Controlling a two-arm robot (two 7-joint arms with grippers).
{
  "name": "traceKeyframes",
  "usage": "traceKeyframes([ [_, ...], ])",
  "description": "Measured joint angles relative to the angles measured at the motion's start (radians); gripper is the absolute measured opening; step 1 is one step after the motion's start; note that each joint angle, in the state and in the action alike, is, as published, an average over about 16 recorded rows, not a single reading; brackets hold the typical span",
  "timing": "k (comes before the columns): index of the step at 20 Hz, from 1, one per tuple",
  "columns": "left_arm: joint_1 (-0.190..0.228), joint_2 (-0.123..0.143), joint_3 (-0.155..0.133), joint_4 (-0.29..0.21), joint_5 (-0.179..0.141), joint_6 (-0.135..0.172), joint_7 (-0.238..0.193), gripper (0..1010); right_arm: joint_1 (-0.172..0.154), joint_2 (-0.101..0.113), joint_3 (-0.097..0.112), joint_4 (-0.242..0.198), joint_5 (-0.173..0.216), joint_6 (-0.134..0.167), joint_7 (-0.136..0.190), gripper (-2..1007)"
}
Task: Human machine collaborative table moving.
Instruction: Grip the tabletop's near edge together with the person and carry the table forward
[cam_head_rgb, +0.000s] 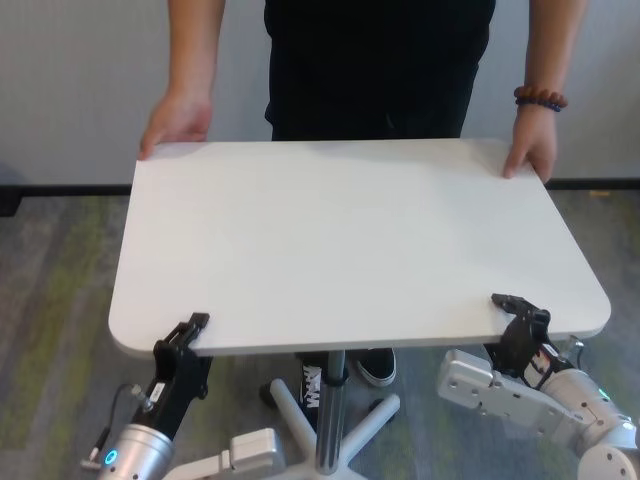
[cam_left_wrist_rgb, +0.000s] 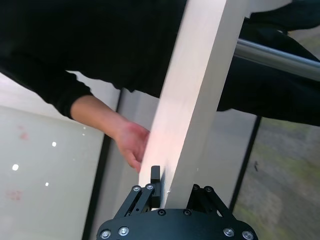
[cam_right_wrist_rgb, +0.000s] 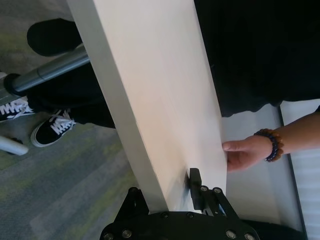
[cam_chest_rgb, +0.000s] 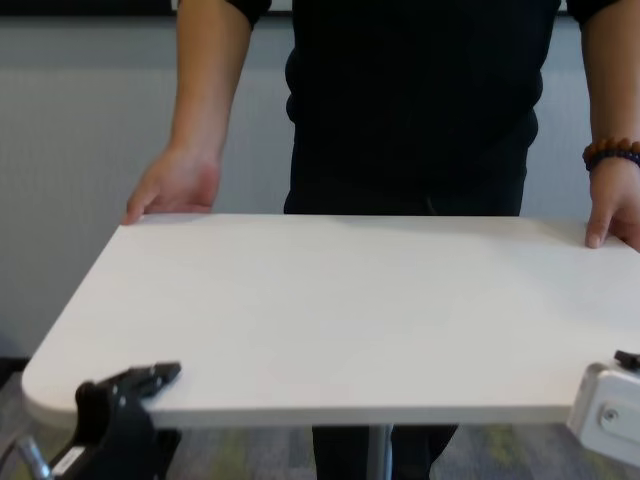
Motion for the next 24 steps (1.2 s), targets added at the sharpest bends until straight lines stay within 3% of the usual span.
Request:
traceKeyframes([
  [6,-0.007,-0.003,-0.001,-0.027,0.006,0.008,-0.007,257,0.015,-0.006,0.007,0.004,-0.02,-0.007,0.01,361],
  [11,-0.03,-0.015,0.0,-0.021,0.009,0.013,-0.014,257,0.041,-0.018,0.012,0.029,-0.032,-0.025,0.02,360],
  [24,-0.143,-0.069,0.023,0.097,0.011,0.016,-0.016,257,0.147,-0.066,0.019,0.183,-0.057,-0.115,0.038,361],
])
